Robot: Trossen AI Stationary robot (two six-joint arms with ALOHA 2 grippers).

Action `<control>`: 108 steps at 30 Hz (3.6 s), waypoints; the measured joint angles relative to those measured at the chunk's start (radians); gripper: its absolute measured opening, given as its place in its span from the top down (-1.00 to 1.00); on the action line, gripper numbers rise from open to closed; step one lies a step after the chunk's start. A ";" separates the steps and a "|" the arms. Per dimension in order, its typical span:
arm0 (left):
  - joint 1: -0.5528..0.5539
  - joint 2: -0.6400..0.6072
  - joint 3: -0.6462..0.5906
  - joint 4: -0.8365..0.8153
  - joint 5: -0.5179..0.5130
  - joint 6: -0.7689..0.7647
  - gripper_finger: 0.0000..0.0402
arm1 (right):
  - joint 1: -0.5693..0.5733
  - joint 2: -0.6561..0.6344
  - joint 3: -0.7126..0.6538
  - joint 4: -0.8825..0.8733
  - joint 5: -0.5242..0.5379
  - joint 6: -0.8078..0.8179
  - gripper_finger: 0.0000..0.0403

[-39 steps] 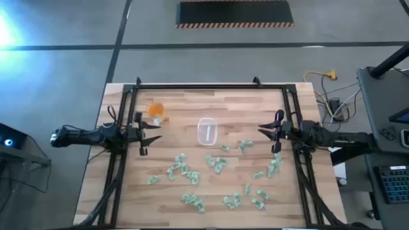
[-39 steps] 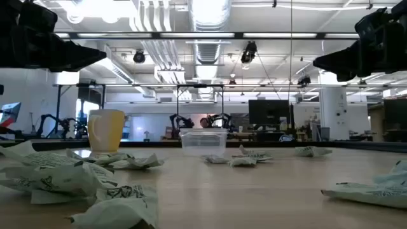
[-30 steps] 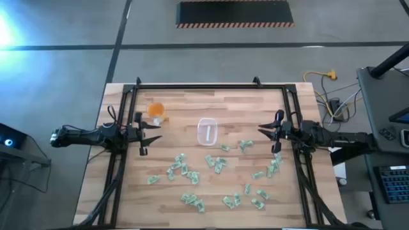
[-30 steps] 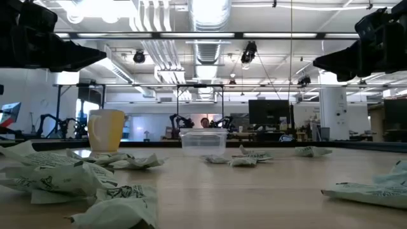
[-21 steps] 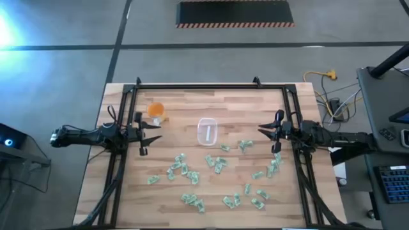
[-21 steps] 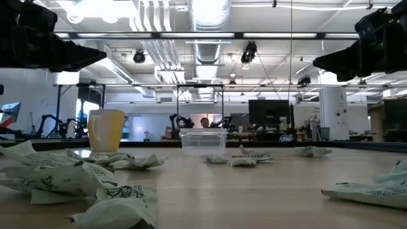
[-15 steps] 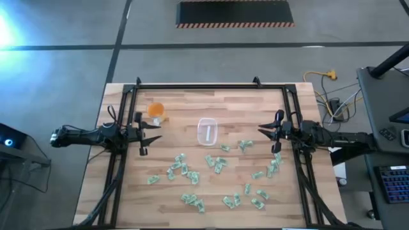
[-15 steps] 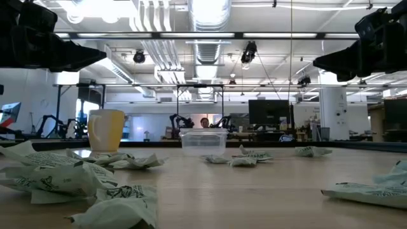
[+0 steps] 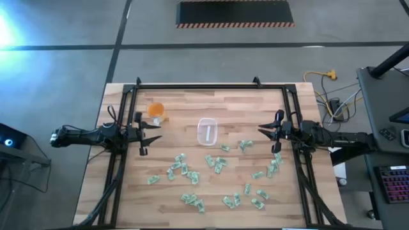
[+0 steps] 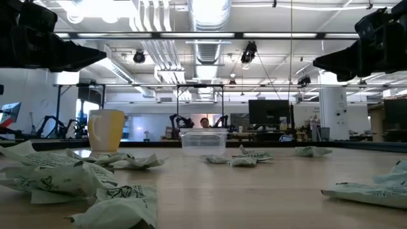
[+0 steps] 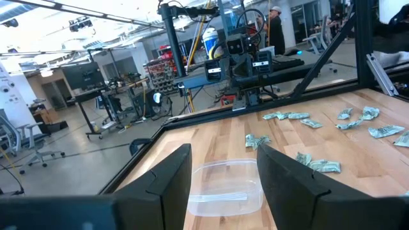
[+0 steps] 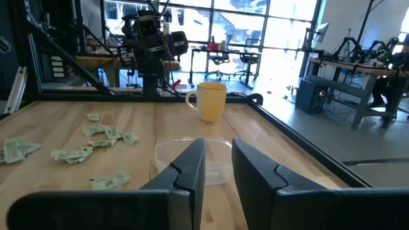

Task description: Pick and place Stevia / Truvia into bins

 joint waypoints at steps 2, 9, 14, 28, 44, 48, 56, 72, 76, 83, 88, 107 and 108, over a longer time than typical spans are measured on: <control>0.000 0.000 0.000 0.000 0.000 0.000 0.19 | 0.000 0.000 0.000 0.000 0.000 0.000 0.66; 0.000 0.000 0.000 0.000 0.000 0.000 0.19 | 0.000 0.000 0.000 0.000 0.000 0.000 0.66; 0.000 0.000 0.000 0.000 0.000 0.000 0.19 | 0.000 0.000 0.000 0.000 0.000 0.000 0.66; 0.000 0.000 0.000 0.000 0.000 0.000 0.19 | 0.000 0.000 0.000 0.000 0.000 0.000 0.66; 0.000 0.000 0.000 0.004 0.000 0.004 0.19 | 0.000 0.000 0.000 0.000 0.000 0.000 0.66; 0.000 0.000 0.000 0.056 -0.003 0.001 0.19 | 0.000 0.000 0.000 0.000 0.000 0.000 0.66; 0.000 0.000 0.000 0.191 -0.002 -0.001 0.19 | 0.000 0.000 0.000 0.000 0.000 0.000 0.66; 0.000 0.039 0.000 0.234 0.084 -0.264 0.19 | 0.000 0.000 0.000 0.018 0.000 0.156 0.66; 0.000 0.068 0.000 0.235 0.088 -0.324 0.19 | 0.000 0.000 0.000 0.018 0.000 0.158 0.66; 0.000 0.152 0.000 0.237 0.085 -0.293 0.19 | 0.000 0.001 0.000 0.051 0.000 0.133 0.66; 0.000 0.196 0.000 0.309 0.044 -0.210 0.19 | 0.000 0.002 0.000 0.063 -0.004 0.226 0.66; 0.000 0.282 0.000 0.426 0.030 -0.210 0.19 | 0.000 0.023 0.029 0.423 -0.184 0.041 0.66; 0.000 0.289 0.000 0.426 0.030 -0.210 0.19 | 0.000 0.036 0.043 0.421 -0.184 0.038 0.66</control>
